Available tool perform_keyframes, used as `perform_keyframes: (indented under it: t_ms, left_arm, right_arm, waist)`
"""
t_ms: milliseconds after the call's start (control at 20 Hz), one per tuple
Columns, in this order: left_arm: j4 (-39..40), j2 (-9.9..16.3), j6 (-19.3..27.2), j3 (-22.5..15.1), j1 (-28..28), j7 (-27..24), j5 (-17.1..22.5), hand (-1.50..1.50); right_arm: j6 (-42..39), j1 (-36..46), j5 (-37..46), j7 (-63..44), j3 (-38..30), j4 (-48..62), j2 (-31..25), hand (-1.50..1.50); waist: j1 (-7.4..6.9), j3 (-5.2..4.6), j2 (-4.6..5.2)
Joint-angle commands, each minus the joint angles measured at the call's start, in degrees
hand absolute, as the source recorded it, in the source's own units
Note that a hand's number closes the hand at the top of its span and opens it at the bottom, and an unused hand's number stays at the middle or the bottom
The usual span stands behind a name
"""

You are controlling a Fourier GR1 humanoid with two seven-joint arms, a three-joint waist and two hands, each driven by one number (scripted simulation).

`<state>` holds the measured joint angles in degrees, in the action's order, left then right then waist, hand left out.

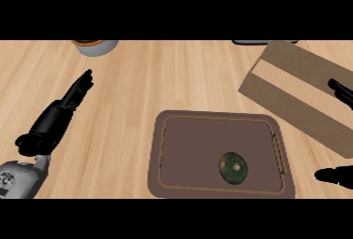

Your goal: Pick the squash from the tray and place it in the cardboard box

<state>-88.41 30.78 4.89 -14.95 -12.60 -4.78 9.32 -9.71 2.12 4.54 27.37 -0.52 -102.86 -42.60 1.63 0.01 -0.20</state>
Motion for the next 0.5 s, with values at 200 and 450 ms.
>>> perform_keyframes:
  t_ms: [200,450]
  left_arm:
    - [-0.6,-1.4,-1.4,-0.6,-2.0,1.3,-0.7,0.0]
    - [1.9,-2.0,-1.4,0.0,-2.4,-0.5,-2.5,0.0]
  right_arm:
    - [-3.5,-3.2,16.9,-10.4,6.9,-12.0,-8.8,-1.5]
    - [-8.9,-4.2,23.9,-24.4,15.4,-24.6,-8.9,-1.5]
  waist:
    - [-0.9,-0.12,-0.1]
    - [-1.21,-0.16,-0.01]
